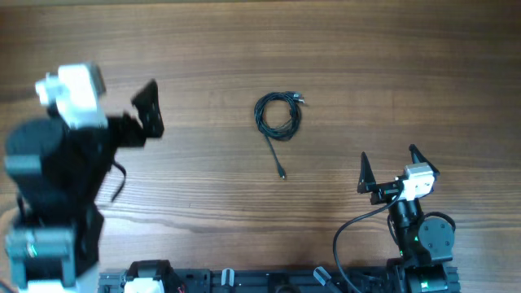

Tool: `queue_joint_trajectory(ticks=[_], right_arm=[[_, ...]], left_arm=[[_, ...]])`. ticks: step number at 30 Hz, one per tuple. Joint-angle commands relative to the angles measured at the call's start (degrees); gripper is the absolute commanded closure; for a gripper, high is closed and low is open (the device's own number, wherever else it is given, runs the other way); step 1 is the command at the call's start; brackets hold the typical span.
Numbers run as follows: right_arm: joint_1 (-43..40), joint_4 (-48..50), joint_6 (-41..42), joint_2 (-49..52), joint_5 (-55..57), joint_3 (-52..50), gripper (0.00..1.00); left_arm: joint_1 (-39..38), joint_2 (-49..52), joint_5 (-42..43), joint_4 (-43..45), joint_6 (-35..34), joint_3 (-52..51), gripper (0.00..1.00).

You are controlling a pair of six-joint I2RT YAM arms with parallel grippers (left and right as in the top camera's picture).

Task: Untangle cables

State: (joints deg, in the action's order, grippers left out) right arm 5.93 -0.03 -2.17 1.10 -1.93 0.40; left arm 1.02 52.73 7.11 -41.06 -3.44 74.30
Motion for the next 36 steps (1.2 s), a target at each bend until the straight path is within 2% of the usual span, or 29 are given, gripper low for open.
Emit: queue_joint_trajectory(ticks=[1, 4, 11, 36], right_arm=[[-0.33, 0.09, 0.81, -0.68, -0.76, -0.09, 0.0], [-0.33, 0.09, 0.81, -0.68, -0.76, -0.09, 0.0], [-0.33, 0.09, 0.81, -0.68, -0.76, -0.09, 0.0], [-0.33, 0.17, -0.85, -0.68, -0.31, -0.09, 0.0]], left_arm=[[-0.37, 11.89, 3.06, -6.88, 3.02, 13.55, 0.0], [-0.39, 21.14, 3.78, -14.29, 3.74, 23.06, 0.0], [-0.81, 30.69, 3.82, -19.52, 11.63, 28.04, 0.0], [-1.29, 31.17, 7.17, -19.87, 12.04, 28.04, 0.0]])
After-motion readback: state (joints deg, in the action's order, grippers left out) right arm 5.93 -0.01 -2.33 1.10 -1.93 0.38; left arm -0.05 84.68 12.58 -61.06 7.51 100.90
